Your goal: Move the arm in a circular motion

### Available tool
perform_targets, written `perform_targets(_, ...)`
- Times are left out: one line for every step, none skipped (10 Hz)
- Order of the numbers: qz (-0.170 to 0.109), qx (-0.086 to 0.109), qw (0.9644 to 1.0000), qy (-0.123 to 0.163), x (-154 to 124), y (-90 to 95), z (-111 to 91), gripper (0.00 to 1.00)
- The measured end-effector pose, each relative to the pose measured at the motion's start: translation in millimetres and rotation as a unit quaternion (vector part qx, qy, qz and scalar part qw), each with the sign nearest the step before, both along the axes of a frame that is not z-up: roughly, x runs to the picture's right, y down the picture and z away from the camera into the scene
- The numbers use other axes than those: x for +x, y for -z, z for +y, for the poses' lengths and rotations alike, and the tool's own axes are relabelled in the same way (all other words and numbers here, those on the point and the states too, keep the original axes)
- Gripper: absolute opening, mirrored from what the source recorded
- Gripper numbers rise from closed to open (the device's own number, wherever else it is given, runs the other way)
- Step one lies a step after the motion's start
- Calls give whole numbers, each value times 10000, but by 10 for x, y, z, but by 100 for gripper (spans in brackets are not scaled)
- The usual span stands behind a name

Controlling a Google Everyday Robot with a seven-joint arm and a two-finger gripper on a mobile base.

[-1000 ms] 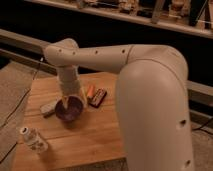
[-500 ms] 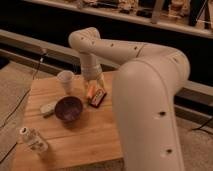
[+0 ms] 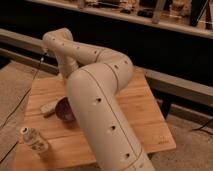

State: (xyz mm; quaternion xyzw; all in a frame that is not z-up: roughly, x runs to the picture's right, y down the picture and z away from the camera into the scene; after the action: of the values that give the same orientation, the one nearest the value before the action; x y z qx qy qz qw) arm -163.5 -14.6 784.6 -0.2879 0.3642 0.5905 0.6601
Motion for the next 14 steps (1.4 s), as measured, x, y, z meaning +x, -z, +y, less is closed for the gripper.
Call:
perform_targets(-18, -18, 10000, 19, -4, 16, 17, 65)
perform_targets(-167, -82, 9998, 92, -119, 107, 85, 65)
perform_targets(-322, -149, 9992, 166, -221, 217, 166, 65)
perform_targets(-582, -241, 9976, 273, -351, 441, 311, 65)
perform_targets(-760, -299, 9961, 334, -394, 631, 441, 65)
perform_targets(-912, -343, 9946, 366, -409, 851, 600, 65)
perform_targets(-986, -356, 9939, 354, -401, 973, 683, 65)
perform_targets(-1083, -372, 9929, 321, -403, 1108, 773, 65)
perform_targets(-1107, -384, 9926, 315, -386, 1159, 814, 65)
perform_targets(-1078, -400, 9929, 299, -303, 1224, 873, 65)
perform_targets(-936, -398, 9945, 267, -147, 1238, 897, 65)
perform_targets(-735, -388, 9963, 229, 42, 1220, 893, 65)
perform_targets(-506, -379, 9978, 198, 244, 1189, 866, 65)
perform_targets(-240, -357, 9989, 166, 470, 1154, 804, 65)
